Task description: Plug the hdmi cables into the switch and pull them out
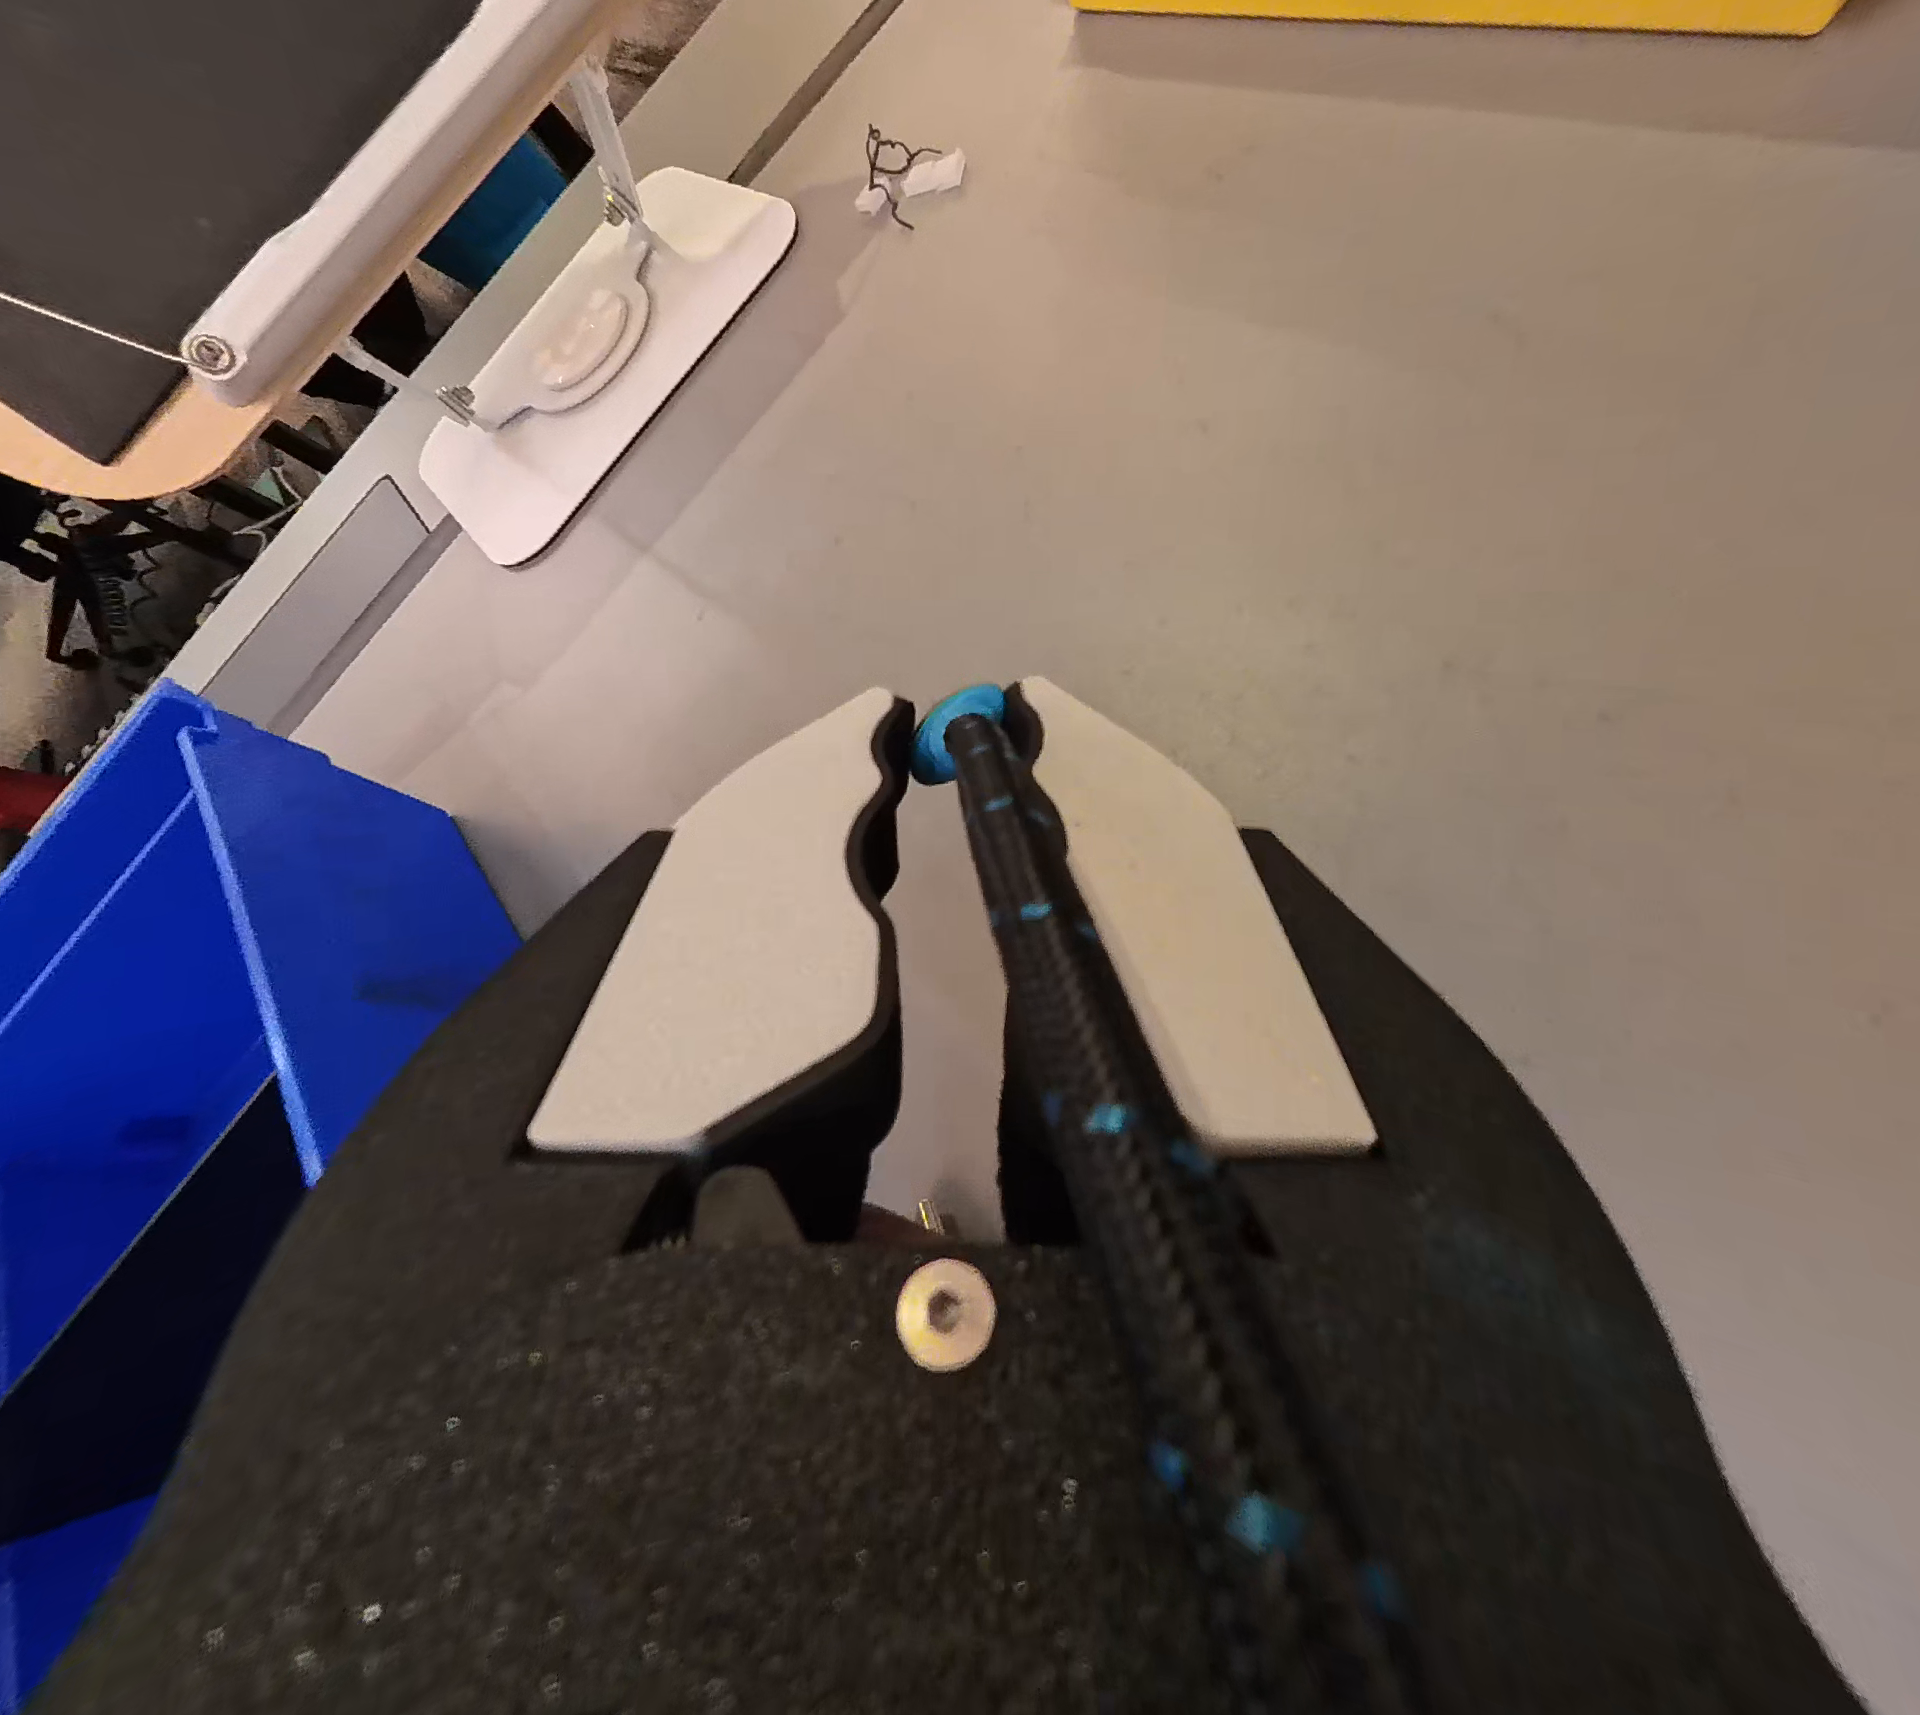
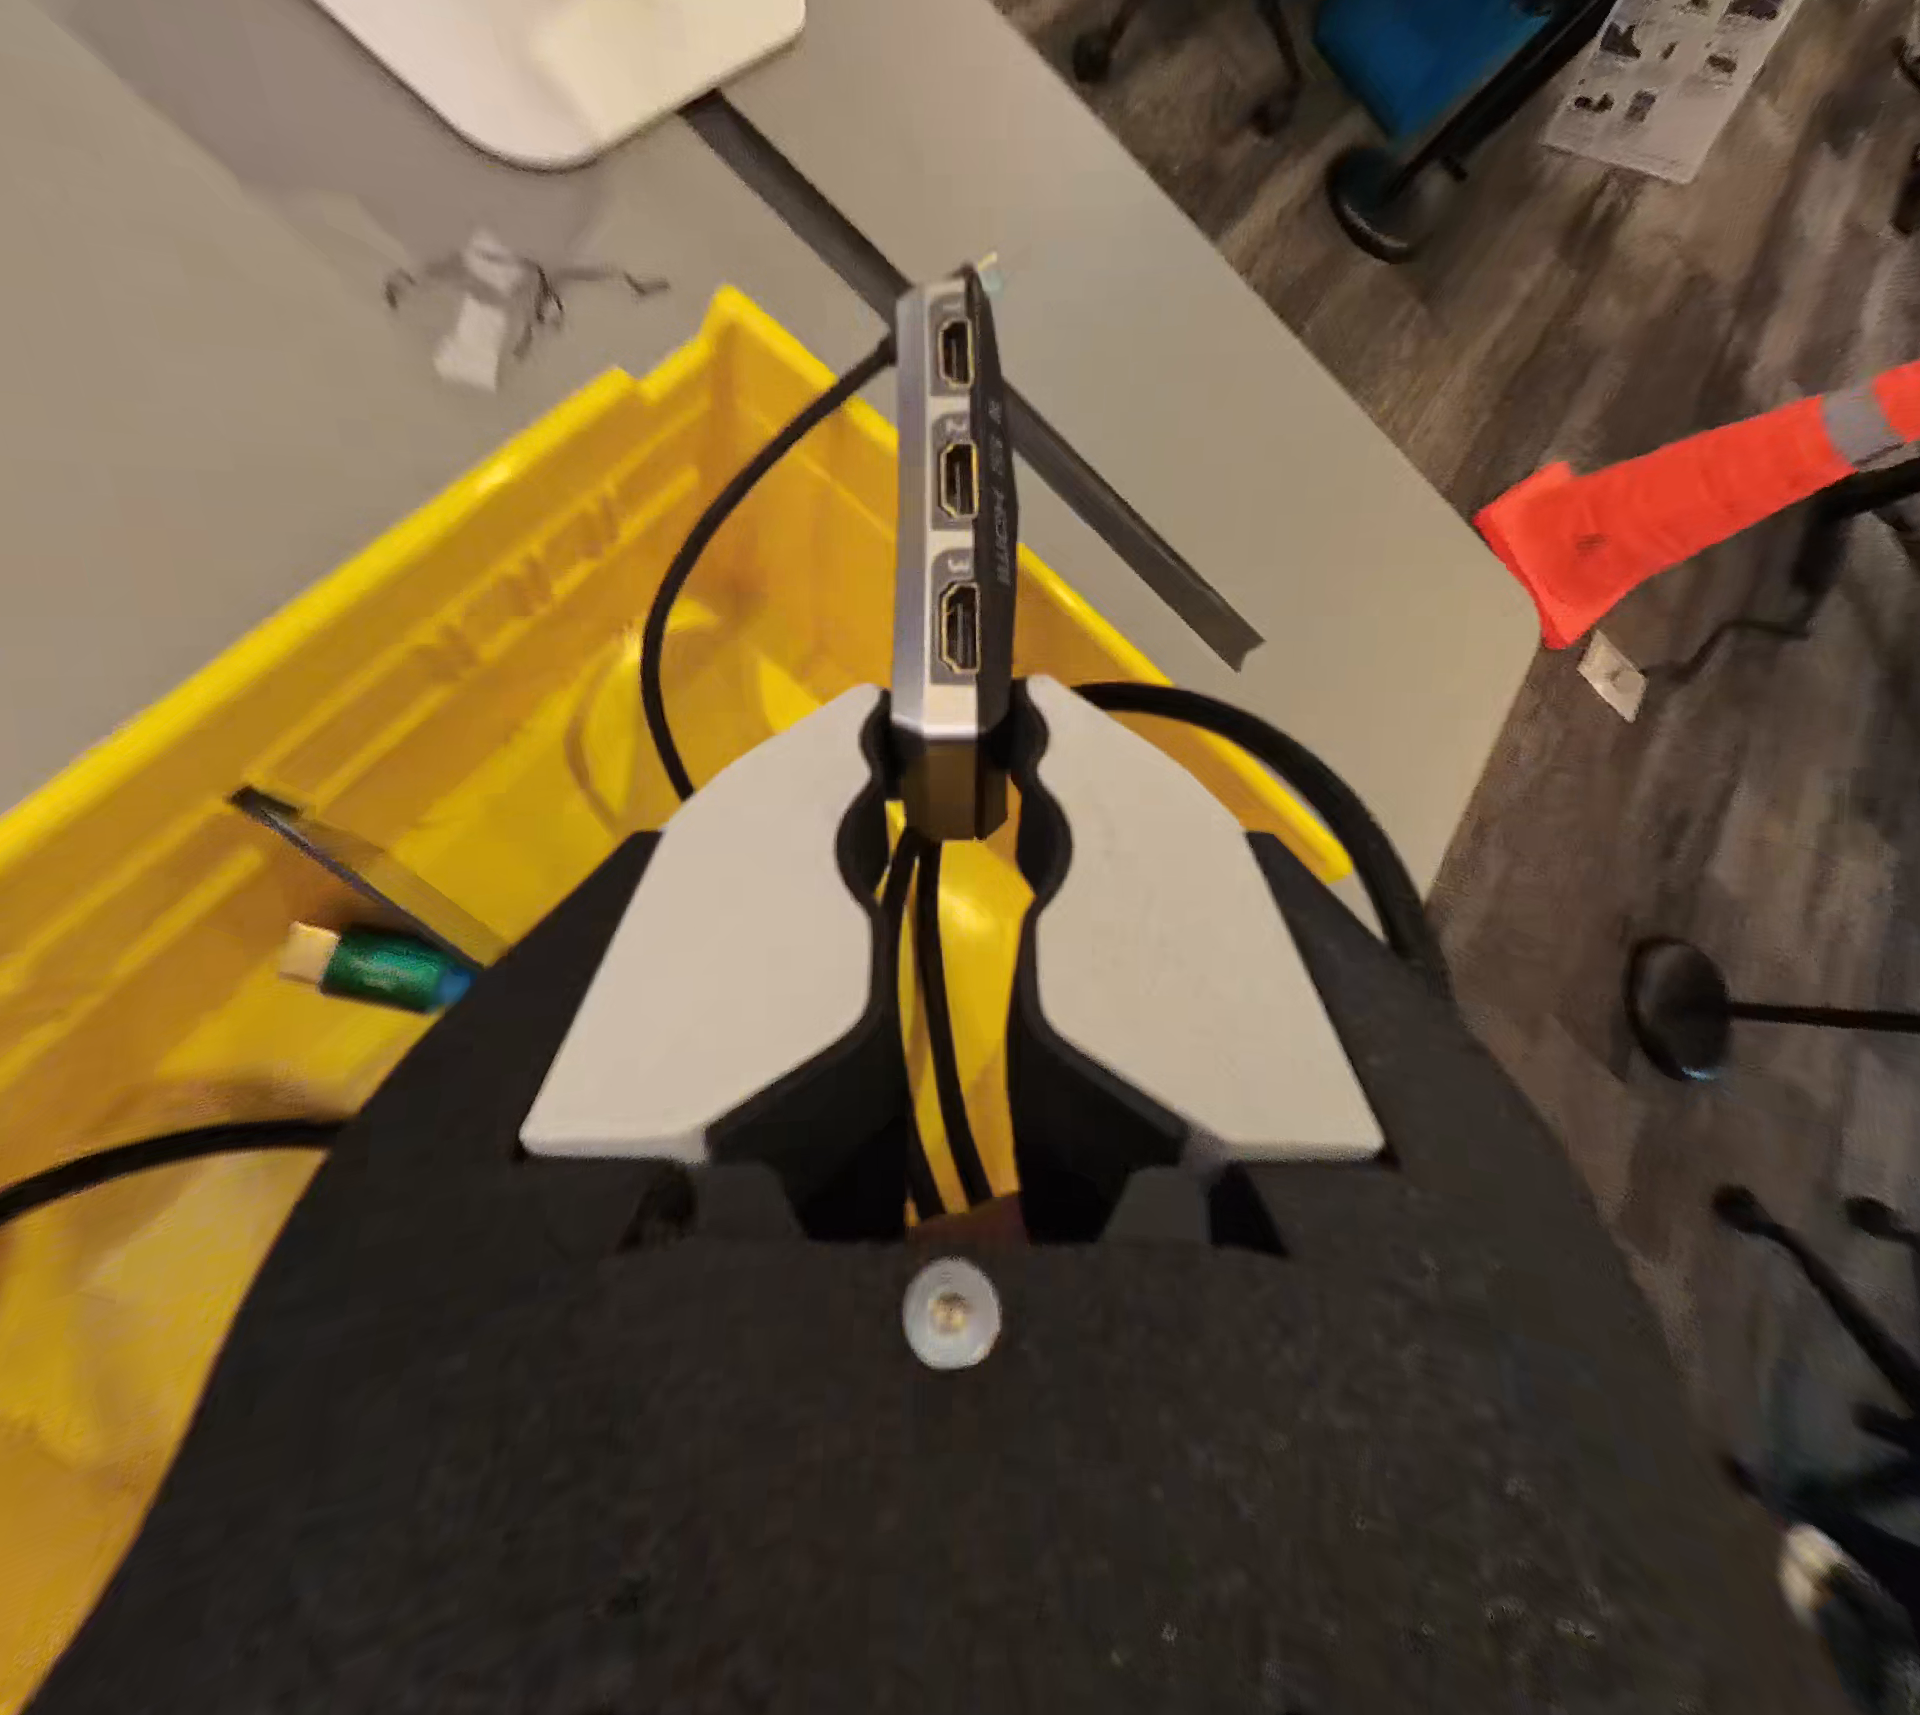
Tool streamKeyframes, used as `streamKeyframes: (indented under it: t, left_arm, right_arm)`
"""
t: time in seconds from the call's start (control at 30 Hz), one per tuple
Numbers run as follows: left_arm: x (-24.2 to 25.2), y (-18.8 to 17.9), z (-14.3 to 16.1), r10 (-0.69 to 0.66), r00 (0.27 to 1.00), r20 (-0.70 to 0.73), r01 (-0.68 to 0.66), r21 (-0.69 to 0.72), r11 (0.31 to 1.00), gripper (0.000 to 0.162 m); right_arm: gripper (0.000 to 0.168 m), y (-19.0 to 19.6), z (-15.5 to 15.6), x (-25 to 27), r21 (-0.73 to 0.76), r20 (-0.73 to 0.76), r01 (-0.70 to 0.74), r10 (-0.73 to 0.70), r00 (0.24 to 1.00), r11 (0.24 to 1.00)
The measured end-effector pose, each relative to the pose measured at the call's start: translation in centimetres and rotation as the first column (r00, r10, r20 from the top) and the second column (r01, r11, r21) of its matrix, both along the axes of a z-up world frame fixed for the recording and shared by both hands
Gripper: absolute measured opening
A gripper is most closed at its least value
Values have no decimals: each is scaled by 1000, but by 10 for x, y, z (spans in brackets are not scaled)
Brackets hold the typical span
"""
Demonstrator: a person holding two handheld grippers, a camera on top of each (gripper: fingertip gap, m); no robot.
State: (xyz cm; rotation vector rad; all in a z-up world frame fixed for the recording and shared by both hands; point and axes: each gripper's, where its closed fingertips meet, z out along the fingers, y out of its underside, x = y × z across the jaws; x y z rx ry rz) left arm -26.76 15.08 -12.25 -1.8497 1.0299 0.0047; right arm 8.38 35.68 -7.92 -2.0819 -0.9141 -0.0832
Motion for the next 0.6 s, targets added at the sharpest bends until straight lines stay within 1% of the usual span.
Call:
streamKeyframes:
  t: [0.07,0.1,0.13,0.2,0.23,0.3,0.37,0.43,0.57,0.6]
  left_arm:
    - [0,0,-2,-2,1000,0,2,-4,1000,17]
    - [0,0,-3,-3,1000,1,3,-8,1000,17]
    - [1,0,-5,-5,1000,-1,5,-13,1000,17]
    - [1,0,-8,-10,1000,-10,10,-18,1000,17]
    - [1,0,-9,-11,1000,-15,11,-17,1000,17]
    - [2,0,-9,-13,1000,-20,13,-13,1000,17]
    - [1,0,-8,-13,1000,-18,12,-10,1000,17]
    - [1,0,-8,-12,1000,-16,12,-9,1000,17]
    - [2,-1,-10,-17,1000,-21,17,-15,1000,17]
    - [3,-1,-10,-19,1000,-24,18,-13,1000,16]
  right_arm:
    - [19,1,-4,0,-30,63,-12,13,998,999]
    - [19,0,-5,-2,-39,102,-40,44,994,998]
    - [19,0,-7,-3,-41,177,-81,87,980,996]
    - [20,-1,-14,-6,-28,354,-176,175,919,984]
    - [20,-1,-16,-8,-27,412,-203,196,890,979]
    - [20,-4,-22,-17,-30,474,-272,253,843,962]
    - [21,-6,-30,-22,-37,575,-330,290,765,943]
    - [21,-6,-38,-26,-55,643,-339,293,708,939]
    - [27,-10,-54,-30,-125,702,-354,335,628,927]
    - [28,-11,-56,-31,-136,700,-350,340,628,927]
